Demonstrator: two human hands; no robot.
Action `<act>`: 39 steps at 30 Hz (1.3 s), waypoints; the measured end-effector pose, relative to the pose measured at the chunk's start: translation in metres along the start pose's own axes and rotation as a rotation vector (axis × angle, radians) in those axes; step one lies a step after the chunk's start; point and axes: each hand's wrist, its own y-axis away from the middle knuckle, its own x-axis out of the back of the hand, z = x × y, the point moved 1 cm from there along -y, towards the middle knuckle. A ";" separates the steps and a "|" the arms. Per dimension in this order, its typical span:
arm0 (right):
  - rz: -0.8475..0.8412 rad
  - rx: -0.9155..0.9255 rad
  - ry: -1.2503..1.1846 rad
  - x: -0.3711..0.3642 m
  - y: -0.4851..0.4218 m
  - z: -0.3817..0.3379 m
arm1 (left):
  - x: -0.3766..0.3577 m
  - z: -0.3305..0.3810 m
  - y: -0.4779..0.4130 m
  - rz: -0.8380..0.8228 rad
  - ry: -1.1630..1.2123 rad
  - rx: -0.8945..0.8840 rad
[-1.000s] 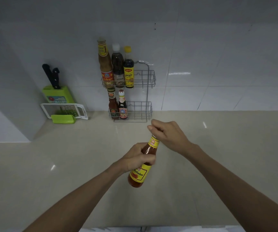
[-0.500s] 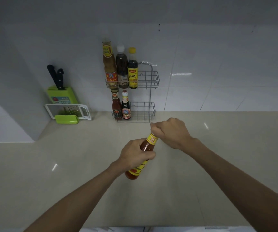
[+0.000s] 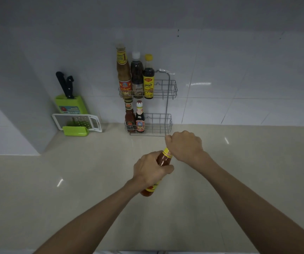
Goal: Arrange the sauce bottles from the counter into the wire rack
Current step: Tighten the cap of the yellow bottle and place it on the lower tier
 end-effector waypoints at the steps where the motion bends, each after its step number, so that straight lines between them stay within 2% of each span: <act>1: -0.052 -0.076 -0.070 -0.001 -0.003 -0.002 | -0.002 0.001 0.002 0.056 -0.054 0.002; 2: -0.085 -0.137 -0.199 -0.001 -0.005 -0.003 | -0.003 0.002 0.003 0.085 -0.043 0.012; 5: 0.009 -0.146 -0.575 -0.004 -0.015 -0.001 | 0.004 0.004 -0.002 0.052 0.068 0.054; 9: 0.014 -0.078 -0.653 0.023 -0.029 0.006 | 0.022 -0.007 -0.014 -0.268 0.336 0.015; 12: 0.009 -0.047 -0.681 0.044 -0.046 0.011 | 0.027 -0.026 -0.016 -0.334 0.351 -0.007; 17: 0.074 -0.080 -0.752 0.049 -0.059 0.003 | 0.022 -0.038 -0.030 -0.204 0.443 0.004; 22: -0.133 -0.054 -0.873 -0.002 -0.050 0.007 | 0.019 -0.054 -0.048 -0.139 0.490 0.061; 24: -0.130 -0.098 -0.988 -0.023 -0.056 0.012 | 0.020 -0.059 -0.059 -0.152 0.481 0.065; 28: -0.047 -0.185 -1.069 -0.042 -0.089 0.018 | 0.028 -0.067 -0.095 -0.212 0.415 0.077; 31: 0.107 -0.257 -1.068 -0.055 -0.123 0.022 | 0.039 -0.076 -0.130 -0.227 0.313 0.070; 34: 0.242 -0.316 -1.020 -0.069 -0.159 0.025 | 0.052 -0.087 -0.166 -0.131 0.304 0.127; 39: 0.334 -0.342 -1.168 -0.103 -0.200 0.021 | 0.061 -0.089 -0.215 0.003 0.343 0.164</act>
